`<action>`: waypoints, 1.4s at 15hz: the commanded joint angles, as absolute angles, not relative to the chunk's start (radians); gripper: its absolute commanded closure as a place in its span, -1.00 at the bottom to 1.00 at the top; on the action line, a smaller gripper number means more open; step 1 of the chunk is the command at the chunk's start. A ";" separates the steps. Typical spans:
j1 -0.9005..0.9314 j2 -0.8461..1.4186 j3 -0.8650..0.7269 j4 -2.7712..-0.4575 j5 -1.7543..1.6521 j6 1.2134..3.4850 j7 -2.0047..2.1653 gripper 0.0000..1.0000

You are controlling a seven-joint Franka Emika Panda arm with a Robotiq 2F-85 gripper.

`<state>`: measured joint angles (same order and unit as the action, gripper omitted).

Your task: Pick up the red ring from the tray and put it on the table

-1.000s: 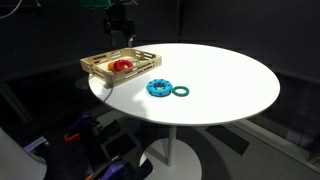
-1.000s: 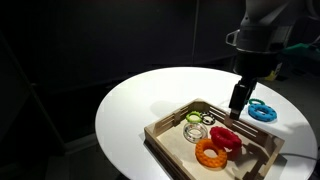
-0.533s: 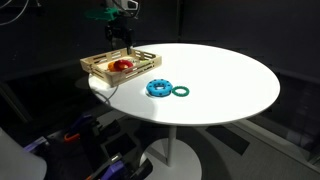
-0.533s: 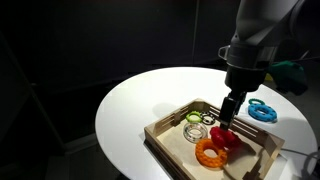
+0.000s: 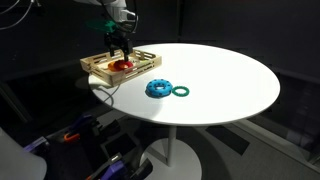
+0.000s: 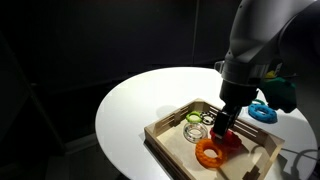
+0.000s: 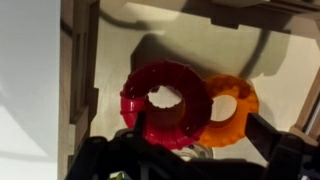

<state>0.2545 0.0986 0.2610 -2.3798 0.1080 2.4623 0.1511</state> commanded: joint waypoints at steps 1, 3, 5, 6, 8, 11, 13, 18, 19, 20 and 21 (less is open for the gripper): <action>0.258 0.119 0.269 -2.390 0.158 2.500 0.116 -1.00; 0.260 0.129 0.271 -2.395 0.167 2.509 0.115 -1.00; 0.259 0.134 0.269 -2.398 0.165 2.512 0.117 -0.46; 0.259 0.133 0.268 -2.398 0.163 2.512 0.118 -0.32; 0.257 0.124 0.267 -2.397 0.160 2.508 0.118 0.06; 0.255 0.096 0.269 -2.396 0.164 2.502 0.108 0.54; 0.253 0.072 0.272 -2.396 0.182 2.502 0.093 0.84; 0.252 -0.009 0.264 -2.401 0.242 2.505 0.046 0.78; 0.249 -0.026 0.258 -2.402 0.234 2.500 0.048 0.78; 0.246 -0.041 0.252 -2.403 0.224 2.500 0.051 0.78; 0.241 -0.055 0.244 -2.407 0.210 2.500 0.058 0.78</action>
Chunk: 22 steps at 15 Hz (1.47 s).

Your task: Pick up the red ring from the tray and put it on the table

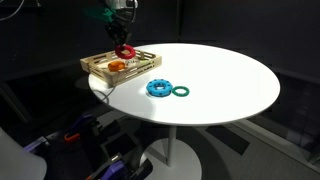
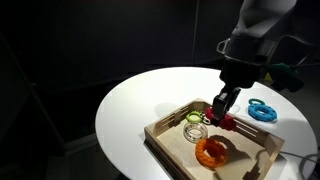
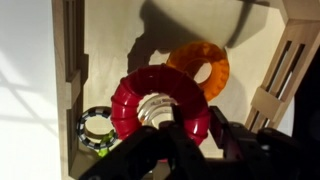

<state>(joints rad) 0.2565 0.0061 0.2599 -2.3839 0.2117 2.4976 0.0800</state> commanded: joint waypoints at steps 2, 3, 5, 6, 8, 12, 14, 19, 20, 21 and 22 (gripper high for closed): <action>0.226 -0.077 0.226 -2.413 0.180 2.494 0.072 0.78; 0.216 -0.085 0.215 -2.417 0.164 2.492 0.080 0.78; 0.194 -0.096 0.195 -2.427 0.137 2.494 0.091 0.78; 0.178 -0.102 0.183 -2.438 0.111 2.498 0.108 0.78; 0.148 -0.111 0.160 -2.456 0.070 2.501 0.130 0.78; 0.081 -0.134 0.115 -2.490 -0.036 2.494 0.207 0.78; 0.051 -0.139 0.100 -2.503 -0.089 2.487 0.251 0.78; 0.013 -0.122 0.085 -2.528 -0.164 2.493 0.328 0.78; 0.010 -0.119 0.084 -2.531 -0.173 2.491 0.339 0.68; 0.009 -0.117 0.083 -2.536 -0.175 2.490 0.347 -0.12; 0.008 -0.115 0.082 -2.539 -0.178 2.489 0.354 -0.15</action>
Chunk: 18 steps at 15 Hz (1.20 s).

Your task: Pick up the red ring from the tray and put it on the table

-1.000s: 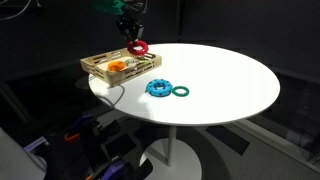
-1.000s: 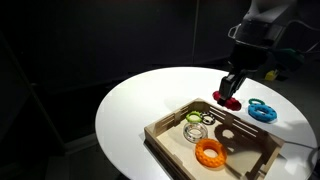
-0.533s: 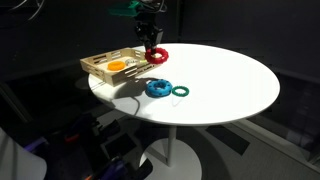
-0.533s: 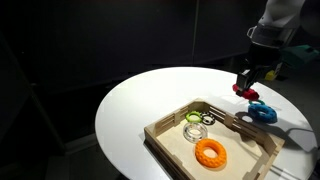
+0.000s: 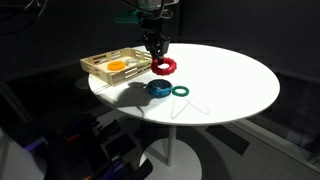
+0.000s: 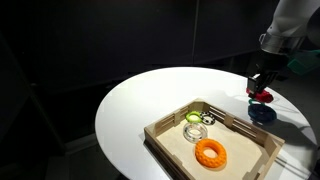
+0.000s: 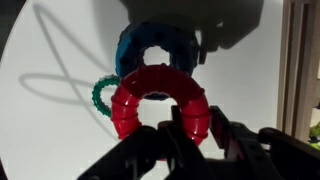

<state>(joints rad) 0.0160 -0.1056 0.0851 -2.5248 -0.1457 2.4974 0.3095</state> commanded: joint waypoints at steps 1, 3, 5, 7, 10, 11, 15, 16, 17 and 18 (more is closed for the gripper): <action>0.008 -0.116 0.081 -2.542 -0.178 2.486 0.355 -0.29; 0.009 -0.118 0.080 -2.546 -0.170 2.481 0.350 -0.60; 0.020 -0.125 0.076 -2.546 -0.126 2.474 0.304 -0.91; 0.039 -0.135 0.071 -2.544 -0.031 2.463 0.223 -1.00; 0.065 -0.164 0.070 -2.532 0.107 2.400 0.110 -1.00; 0.072 -0.175 0.073 -2.528 0.130 2.372 0.094 -1.00; 0.092 -0.242 0.081 -2.507 0.152 2.235 0.081 -1.00; 0.095 -0.258 0.083 -2.500 0.141 2.199 0.089 -1.00; 0.097 -0.279 0.089 -2.491 0.125 2.159 0.104 -1.00; 0.097 -0.296 0.093 -2.483 0.114 2.126 0.113 -1.00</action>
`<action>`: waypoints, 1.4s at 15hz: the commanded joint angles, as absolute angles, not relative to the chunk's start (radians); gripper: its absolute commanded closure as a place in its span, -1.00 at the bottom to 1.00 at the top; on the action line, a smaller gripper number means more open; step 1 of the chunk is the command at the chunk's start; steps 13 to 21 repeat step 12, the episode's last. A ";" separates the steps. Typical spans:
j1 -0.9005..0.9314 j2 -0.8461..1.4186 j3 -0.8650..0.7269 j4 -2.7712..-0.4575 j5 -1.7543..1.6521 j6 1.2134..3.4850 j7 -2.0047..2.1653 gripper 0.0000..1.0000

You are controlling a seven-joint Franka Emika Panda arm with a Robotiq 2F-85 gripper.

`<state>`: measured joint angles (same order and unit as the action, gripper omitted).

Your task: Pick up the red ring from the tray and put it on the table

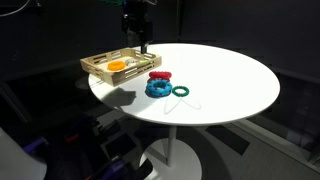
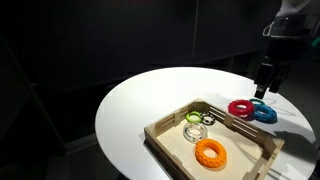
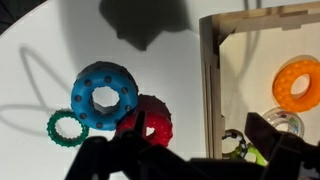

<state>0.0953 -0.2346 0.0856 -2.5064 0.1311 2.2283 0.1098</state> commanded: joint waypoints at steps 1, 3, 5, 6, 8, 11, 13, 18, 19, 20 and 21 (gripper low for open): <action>0.097 -0.316 0.098 -2.476 0.103 2.093 0.121 -1.00; 0.092 -0.353 0.110 -2.460 0.076 2.043 0.138 -1.00; 0.091 -0.383 0.115 -2.447 0.059 2.007 0.141 -1.00; 0.092 -0.395 0.116 -2.440 0.054 1.993 0.136 -1.00; 0.093 -0.413 0.120 -2.434 0.046 1.978 0.134 -1.00; 0.097 -0.407 0.116 -2.448 0.065 2.004 0.119 -1.00; 0.097 -0.411 0.118 -2.448 0.064 2.002 0.119 -1.00; 0.097 -0.411 0.118 -2.448 0.064 2.002 0.119 -1.00; 0.097 -0.411 0.118 -2.448 0.064 2.002 0.119 -1.00; 0.097 -0.411 0.118 -2.448 0.064 2.002 0.119 -1.00; 0.097 -0.411 0.118 -2.448 0.064 2.002 0.119 -1.00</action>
